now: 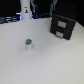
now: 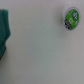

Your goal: Open the kcup holder, insert the kcup into the holder, and close the kcup holder

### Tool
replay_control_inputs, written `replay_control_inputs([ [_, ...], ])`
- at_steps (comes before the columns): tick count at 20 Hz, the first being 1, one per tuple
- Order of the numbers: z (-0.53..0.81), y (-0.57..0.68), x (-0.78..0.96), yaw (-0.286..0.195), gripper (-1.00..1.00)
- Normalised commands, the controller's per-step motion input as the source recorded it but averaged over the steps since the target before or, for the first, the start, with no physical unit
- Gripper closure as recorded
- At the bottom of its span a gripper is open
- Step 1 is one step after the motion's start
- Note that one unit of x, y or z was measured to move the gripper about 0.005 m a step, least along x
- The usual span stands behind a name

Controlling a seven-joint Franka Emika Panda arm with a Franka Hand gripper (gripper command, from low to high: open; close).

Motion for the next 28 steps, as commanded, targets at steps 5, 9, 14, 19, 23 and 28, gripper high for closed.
replay_control_inputs([
  [5, 0.13, 0.65, -0.17, -0.159, -1.00],
  [9, 0.11, 0.69, -0.18, -0.159, -1.00],
  [14, 0.03, 0.73, -0.19, -0.165, -1.00],
  [19, 0.01, 0.73, -0.21, -0.179, -1.00],
  [23, -0.05, 0.71, -0.25, -0.191, -1.00],
  [28, -0.16, 0.65, -0.25, -0.197, -1.00],
])
